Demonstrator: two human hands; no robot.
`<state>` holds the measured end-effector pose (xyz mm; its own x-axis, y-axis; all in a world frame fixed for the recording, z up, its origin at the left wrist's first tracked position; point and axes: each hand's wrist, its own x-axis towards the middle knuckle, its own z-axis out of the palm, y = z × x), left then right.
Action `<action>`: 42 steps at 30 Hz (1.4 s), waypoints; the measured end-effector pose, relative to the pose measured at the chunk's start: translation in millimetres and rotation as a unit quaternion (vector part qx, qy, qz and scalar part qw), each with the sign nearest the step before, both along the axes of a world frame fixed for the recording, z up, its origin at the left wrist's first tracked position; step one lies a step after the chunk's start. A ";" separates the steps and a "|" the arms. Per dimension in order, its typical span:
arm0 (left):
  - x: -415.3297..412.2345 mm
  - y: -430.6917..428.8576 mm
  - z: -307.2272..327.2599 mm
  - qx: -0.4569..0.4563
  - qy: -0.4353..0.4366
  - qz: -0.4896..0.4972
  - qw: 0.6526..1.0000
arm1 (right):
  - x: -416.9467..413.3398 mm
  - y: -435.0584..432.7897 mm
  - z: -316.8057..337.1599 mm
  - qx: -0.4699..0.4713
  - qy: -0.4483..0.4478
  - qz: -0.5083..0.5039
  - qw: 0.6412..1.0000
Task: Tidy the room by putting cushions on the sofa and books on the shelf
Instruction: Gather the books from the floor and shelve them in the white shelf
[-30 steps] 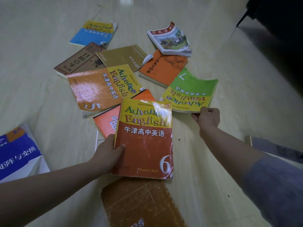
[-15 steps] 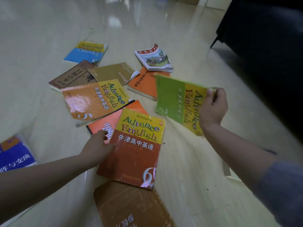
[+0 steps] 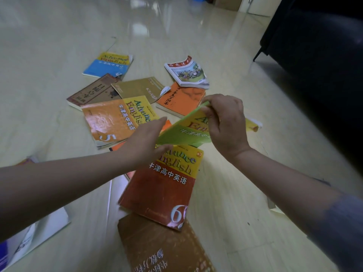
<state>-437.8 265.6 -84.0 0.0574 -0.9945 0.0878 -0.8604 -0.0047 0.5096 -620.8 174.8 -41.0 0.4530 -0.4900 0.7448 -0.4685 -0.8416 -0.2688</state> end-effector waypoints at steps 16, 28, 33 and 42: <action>-26.7 22.6 -0.3 -0.077 0.375 0.088 0.920 | -15.1 -13.6 6.7 0.049 0.020 -0.095 0.994; -18.6 34.4 -35.4 0.135 0.474 0.199 0.847 | -47.3 1.5 -87.9 0.760 -0.090 -0.083 0.638; -6.2 28.5 -58.0 0.237 0.402 0.213 0.859 | -38.3 41.3 -121.4 0.778 -0.058 -0.106 0.616; -16.0 25.4 -83.1 0.175 0.262 0.232 0.920 | -39.0 34.5 -138.5 0.600 0.042 -0.279 0.748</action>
